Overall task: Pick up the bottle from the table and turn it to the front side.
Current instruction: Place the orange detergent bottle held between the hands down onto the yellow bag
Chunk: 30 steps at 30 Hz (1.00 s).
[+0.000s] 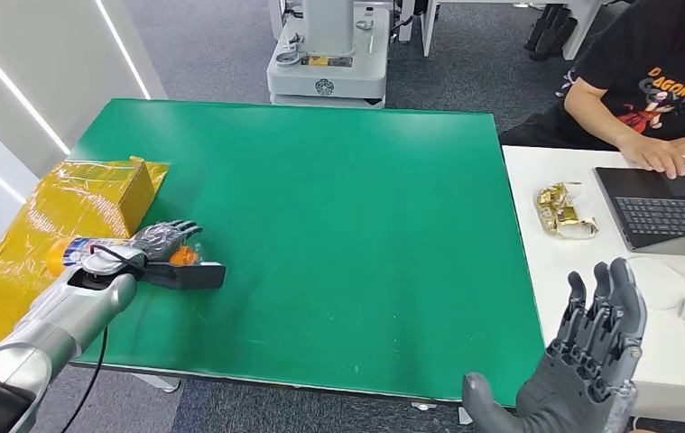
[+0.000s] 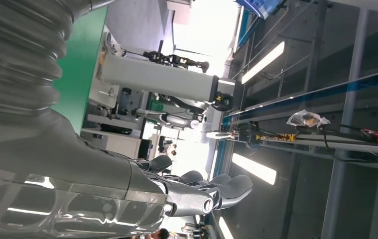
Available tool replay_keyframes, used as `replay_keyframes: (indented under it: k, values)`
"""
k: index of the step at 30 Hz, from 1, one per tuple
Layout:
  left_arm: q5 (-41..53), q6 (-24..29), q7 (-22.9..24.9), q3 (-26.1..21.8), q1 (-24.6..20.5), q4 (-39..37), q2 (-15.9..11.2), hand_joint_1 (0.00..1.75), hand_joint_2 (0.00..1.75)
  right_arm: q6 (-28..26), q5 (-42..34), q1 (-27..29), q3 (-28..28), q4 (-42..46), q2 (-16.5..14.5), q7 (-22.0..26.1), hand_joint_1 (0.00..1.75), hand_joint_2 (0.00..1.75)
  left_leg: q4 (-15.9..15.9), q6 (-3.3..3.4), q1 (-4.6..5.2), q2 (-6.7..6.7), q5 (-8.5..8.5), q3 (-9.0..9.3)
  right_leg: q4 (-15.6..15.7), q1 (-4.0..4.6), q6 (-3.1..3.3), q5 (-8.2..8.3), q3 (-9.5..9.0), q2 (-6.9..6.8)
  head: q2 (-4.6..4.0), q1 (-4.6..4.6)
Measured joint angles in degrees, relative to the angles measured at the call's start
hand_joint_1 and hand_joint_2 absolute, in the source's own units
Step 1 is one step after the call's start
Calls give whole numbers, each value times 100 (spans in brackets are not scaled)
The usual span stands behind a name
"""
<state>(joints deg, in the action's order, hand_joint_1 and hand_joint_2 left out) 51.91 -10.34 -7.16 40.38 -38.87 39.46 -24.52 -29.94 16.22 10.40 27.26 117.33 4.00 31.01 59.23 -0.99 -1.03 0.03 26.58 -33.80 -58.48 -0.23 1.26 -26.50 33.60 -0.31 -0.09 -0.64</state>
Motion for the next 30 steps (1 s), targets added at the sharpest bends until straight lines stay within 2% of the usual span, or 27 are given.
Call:
replay_keyframes:
  k: [8, 16, 24, 30]
  values:
    - [-223, 55, 0, -270, 228, 254, -83, 0, 175, -28, -30, -35, 19, -17, 1, -3, 0, 175, -1, -1, -1, 5, 1, -1, 0, 1, 0, -1, 4, 10, 0, -1]
    - [-754, 93, -2, -769, 803, 1434, -340, 0, 175, -61, -27, -34, 46, -15, 8, -54, 0, 175, 0, -2, -2, 7, 2, -16, 2, 1, 0, -1, 19, 15, 0, 1]
    - [-1415, -309, 6, -1180, 1351, 2950, -948, 0, 175, -32, -8, -5, 46, 30, 11, -61, 0, 175, -1, -2, -3, 17, 2, -28, 2, 2, 1, -1, 37, 26, 0, 0]
    - [-1704, -352, -59, -1466, 1792, 3890, -1385, 0, 175, -25, -9, 29, 44, 64, 11, -54, 0, 175, -1, -3, -4, 17, 2, -33, 2, 3, 1, -2, 42, 27, 0, 1]
